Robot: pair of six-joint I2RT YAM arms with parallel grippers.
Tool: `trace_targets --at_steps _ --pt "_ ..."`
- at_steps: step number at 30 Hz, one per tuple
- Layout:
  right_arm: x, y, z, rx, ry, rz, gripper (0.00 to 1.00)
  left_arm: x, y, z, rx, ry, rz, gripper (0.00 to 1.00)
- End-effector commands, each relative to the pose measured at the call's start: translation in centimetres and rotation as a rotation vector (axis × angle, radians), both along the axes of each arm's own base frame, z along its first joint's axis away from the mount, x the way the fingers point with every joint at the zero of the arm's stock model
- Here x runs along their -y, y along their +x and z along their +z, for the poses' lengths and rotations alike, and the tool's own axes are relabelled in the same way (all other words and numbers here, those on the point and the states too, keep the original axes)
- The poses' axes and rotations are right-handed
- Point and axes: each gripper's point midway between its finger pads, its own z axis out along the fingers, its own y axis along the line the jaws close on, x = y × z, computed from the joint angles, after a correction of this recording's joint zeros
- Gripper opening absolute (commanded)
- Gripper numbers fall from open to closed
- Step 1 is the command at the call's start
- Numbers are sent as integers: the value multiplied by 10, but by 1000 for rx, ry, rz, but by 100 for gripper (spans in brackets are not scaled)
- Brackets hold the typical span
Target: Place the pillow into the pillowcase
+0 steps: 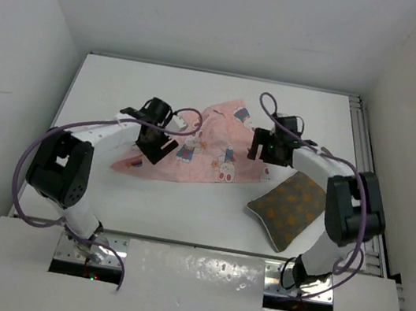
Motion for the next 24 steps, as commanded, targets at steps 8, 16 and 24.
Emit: trace_targets --at_steps 8,16,24 --pt "-22 -13 -48 -105 -81 -47 36 -41 32 -29 120 110 39 47" --pt "-71 -92 -31 -8 -55 281 0 -68 90 -56 143 67 165 0" --pt "-112 -137 13 65 65 590 25 -68 195 -1 342 9 236 15"
